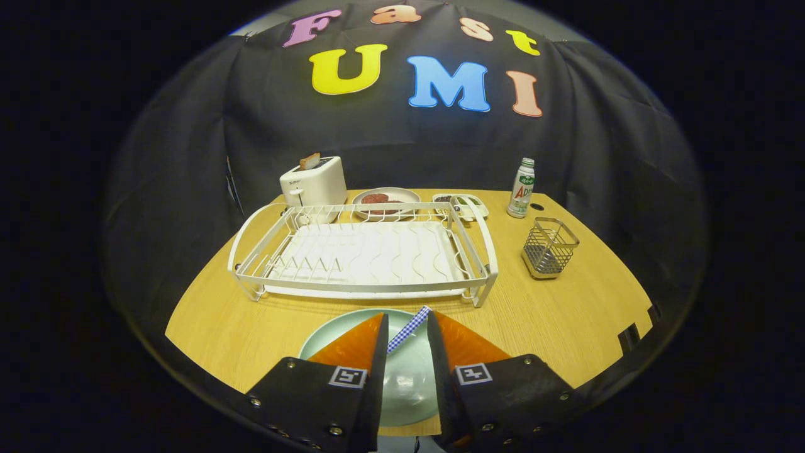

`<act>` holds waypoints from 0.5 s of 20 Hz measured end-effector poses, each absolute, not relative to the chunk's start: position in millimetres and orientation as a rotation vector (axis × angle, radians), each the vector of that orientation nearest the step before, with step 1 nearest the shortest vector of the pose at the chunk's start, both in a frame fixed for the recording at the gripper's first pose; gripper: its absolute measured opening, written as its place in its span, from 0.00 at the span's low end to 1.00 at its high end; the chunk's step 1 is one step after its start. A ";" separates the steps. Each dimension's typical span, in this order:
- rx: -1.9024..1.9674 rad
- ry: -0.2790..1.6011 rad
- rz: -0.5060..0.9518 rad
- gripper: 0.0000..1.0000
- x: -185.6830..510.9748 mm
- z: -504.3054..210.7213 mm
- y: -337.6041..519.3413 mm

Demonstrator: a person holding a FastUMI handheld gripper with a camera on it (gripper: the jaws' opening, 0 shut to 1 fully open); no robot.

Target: Take the plate from the dish rack, then take the spoon from the basket and place it into the plate.

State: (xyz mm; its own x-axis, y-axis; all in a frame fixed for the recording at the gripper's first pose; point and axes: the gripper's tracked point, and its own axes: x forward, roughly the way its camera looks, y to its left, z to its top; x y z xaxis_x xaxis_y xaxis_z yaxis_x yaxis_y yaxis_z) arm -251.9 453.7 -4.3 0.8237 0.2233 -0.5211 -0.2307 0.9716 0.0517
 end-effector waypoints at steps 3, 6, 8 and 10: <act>-0.012 0.553 0.246 0.37 -251.4 -2.9 455.1; -0.018 0.528 0.253 0.37 -246.0 8.6 454.5; -0.021 0.500 0.257 0.37 -238.9 22.6 452.1; -0.029 0.461 0.262 0.37 -229.8 42.5 449.6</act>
